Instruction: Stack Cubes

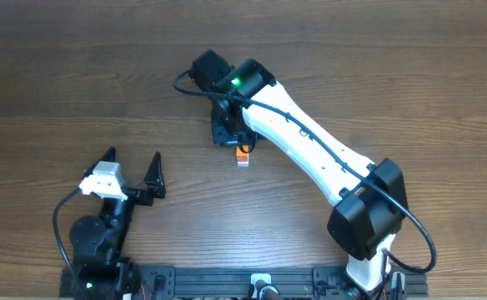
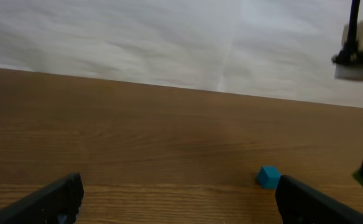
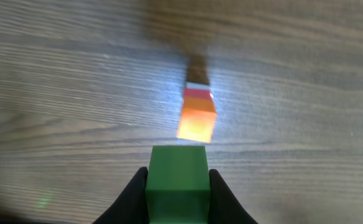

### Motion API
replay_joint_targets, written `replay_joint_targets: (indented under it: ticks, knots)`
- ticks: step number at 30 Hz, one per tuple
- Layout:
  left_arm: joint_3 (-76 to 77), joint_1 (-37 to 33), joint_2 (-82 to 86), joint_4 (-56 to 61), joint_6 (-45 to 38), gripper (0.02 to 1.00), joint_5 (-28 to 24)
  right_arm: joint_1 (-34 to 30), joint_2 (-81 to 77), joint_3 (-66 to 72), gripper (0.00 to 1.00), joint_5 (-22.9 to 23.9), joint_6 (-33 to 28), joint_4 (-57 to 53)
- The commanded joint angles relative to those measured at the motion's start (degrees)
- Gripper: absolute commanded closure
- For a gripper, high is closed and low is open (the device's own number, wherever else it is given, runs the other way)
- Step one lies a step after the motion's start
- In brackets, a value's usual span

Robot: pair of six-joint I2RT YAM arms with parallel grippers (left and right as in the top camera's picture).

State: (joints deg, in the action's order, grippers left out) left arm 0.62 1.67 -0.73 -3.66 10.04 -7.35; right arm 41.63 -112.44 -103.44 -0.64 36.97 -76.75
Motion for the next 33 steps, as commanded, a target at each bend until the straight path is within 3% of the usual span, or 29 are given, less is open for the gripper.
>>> replay_joint_targets:
  ticks: [1, 33]
  knots:
    - [-0.3, -0.3, 0.4, 0.0, -0.6, 0.02, -0.7, -0.1, 0.6, 2.4, 0.989, -0.6, 1.6, 0.7]
    - [-0.3, -0.3, 0.4, 0.0, -0.6, 0.02, -0.7, -1.5, 0.6, 9.2, 0.989, -1.5, 2.1, 7.6]
